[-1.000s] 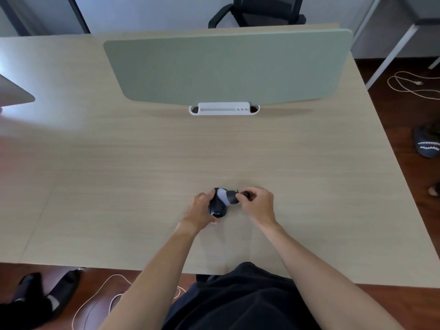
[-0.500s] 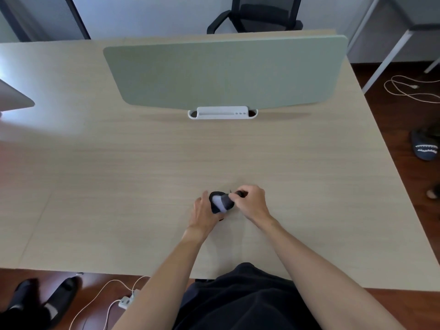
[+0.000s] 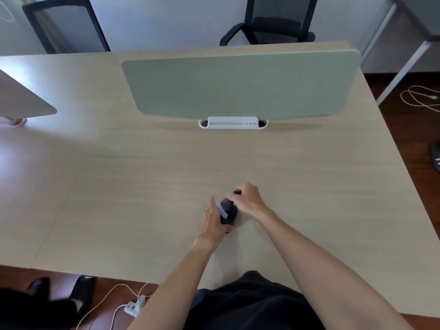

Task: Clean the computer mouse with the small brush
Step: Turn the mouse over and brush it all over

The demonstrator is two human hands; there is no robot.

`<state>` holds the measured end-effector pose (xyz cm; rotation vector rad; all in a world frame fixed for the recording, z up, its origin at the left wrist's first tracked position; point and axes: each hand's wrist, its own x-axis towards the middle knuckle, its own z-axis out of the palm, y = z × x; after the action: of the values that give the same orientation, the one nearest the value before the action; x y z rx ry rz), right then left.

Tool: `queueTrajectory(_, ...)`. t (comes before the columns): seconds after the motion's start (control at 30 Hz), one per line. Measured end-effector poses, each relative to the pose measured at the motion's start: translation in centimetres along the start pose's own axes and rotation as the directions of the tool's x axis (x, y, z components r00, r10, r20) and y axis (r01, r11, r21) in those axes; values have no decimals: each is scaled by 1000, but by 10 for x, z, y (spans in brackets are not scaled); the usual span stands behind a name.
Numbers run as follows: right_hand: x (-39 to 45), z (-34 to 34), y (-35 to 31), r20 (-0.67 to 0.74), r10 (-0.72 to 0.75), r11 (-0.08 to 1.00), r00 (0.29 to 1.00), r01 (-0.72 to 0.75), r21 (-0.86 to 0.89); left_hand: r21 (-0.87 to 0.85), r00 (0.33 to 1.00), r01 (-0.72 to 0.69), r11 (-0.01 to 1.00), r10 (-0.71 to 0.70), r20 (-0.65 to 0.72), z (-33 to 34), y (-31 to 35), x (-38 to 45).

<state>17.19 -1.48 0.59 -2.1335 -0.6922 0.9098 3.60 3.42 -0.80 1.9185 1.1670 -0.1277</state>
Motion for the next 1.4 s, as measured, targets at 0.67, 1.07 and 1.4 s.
queueTrajectory(0.67,-6,-6,27,-255,-33,997,966,13,-78,-10,999,44,999,-44,2,0,5,-7)
queueTrajectory(1.07,-15,-8,32,-246,-4,1000,969,-1,-22,24,999,41,999,-42,30,-1,7,-8)
queueTrajectory(1.4,-26,-11,43,-222,76,996,972,-62,71,108,996,-14,994,4,90,3,17,-2)
